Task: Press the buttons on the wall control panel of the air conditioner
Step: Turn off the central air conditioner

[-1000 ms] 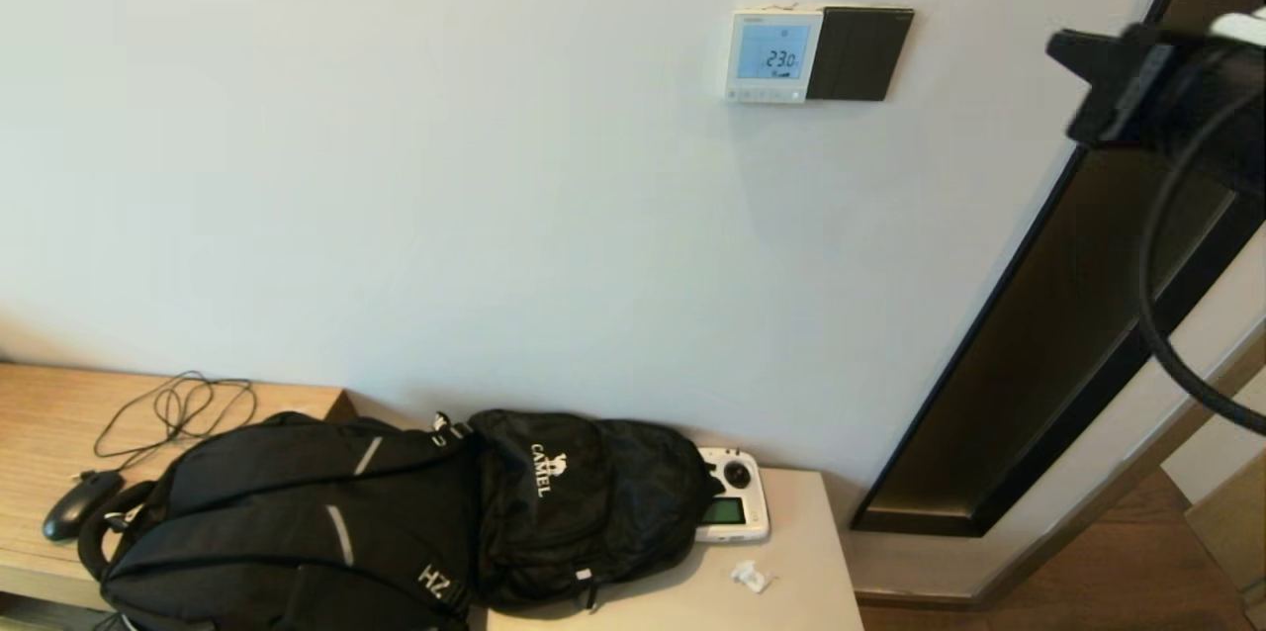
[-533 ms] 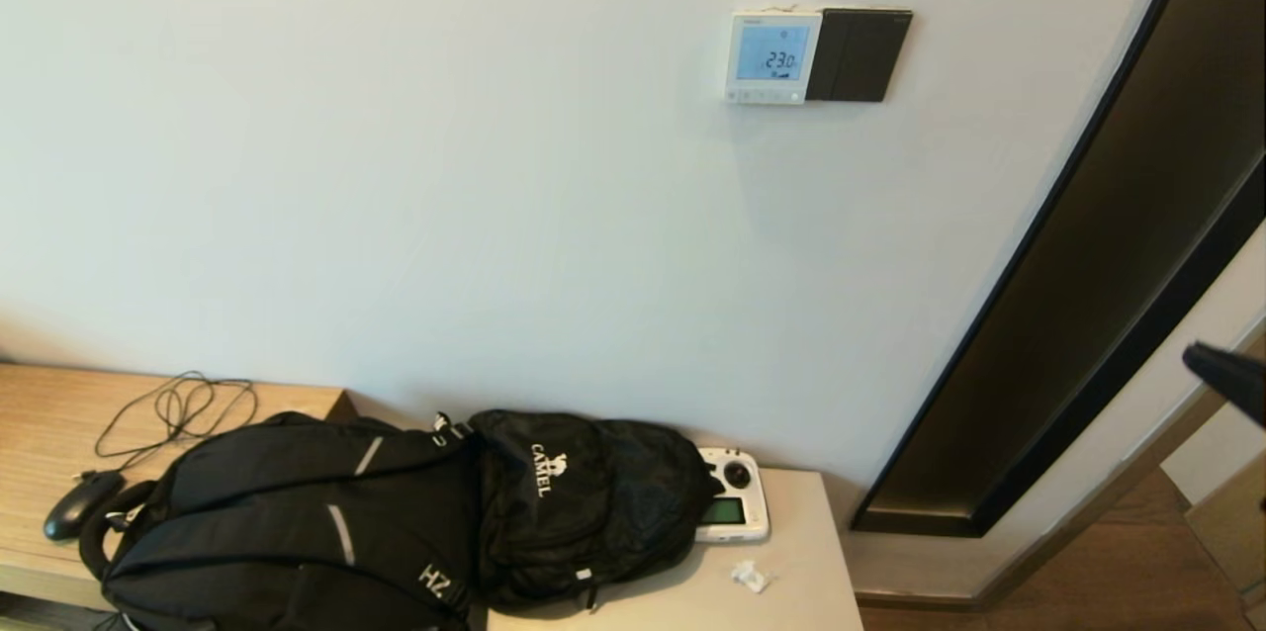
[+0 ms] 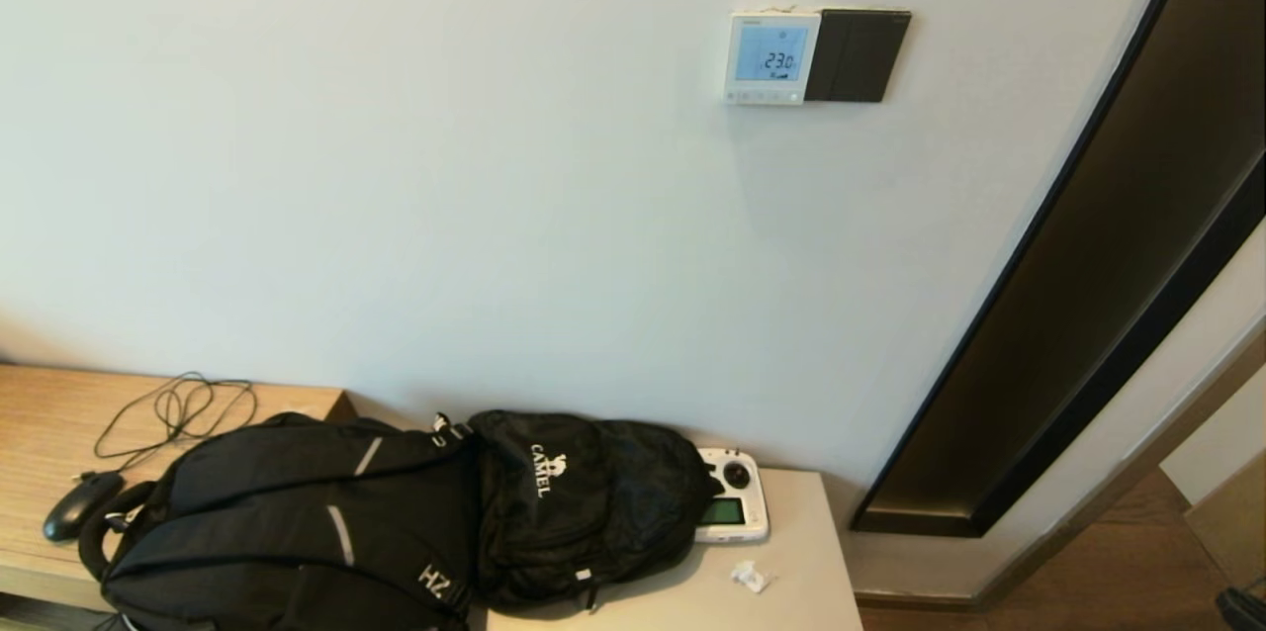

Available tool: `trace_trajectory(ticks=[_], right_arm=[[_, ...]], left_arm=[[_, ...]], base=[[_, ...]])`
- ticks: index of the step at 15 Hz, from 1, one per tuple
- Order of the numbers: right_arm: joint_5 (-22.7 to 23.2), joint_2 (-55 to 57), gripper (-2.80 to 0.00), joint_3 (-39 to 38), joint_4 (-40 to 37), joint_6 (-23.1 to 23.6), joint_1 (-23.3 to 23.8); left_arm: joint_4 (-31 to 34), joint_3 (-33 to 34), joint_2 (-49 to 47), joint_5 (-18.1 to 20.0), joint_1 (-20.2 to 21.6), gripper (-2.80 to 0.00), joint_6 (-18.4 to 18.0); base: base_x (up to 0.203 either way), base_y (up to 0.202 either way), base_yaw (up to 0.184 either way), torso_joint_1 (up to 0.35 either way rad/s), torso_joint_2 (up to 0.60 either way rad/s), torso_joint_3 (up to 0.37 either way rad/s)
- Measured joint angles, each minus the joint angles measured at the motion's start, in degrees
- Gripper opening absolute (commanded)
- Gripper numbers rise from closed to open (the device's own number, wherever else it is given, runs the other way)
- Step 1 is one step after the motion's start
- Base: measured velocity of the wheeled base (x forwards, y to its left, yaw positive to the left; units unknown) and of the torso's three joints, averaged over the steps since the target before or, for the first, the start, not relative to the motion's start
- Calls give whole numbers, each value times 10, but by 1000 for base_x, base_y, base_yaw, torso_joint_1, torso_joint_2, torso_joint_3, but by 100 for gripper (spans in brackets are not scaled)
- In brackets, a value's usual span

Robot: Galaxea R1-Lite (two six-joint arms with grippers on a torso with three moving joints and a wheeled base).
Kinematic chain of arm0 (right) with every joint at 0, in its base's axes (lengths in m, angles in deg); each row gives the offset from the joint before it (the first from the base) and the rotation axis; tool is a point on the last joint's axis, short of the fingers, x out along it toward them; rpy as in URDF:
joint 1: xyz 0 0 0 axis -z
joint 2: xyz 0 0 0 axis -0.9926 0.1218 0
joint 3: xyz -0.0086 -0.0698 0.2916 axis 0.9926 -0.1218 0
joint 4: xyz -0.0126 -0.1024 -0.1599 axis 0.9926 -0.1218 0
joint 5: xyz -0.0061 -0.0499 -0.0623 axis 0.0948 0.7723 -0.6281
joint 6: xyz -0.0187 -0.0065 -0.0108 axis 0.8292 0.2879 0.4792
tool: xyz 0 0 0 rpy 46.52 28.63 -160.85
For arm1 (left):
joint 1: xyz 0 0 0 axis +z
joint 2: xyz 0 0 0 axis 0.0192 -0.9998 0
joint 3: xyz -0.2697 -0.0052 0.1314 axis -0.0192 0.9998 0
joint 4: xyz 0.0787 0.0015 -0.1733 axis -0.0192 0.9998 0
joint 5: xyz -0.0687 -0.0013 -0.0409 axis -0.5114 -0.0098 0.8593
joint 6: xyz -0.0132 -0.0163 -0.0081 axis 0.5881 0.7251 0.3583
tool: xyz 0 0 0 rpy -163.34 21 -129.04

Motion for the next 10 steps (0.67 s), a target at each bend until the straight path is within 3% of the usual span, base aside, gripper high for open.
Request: trace_trajectory(ticks=[5, 10], right_arm=[[13, -120, -280, -58, -40, 17, 30], [-8, -204, -280, -45, -122, 29, 36]], left_arm=[[0, 0, 0, 0, 0, -280, 0], [0, 0, 0, 0, 0, -280, 0]], base=[[0, 0, 0, 0, 0, 0], [0, 0, 0, 0, 0, 0]])
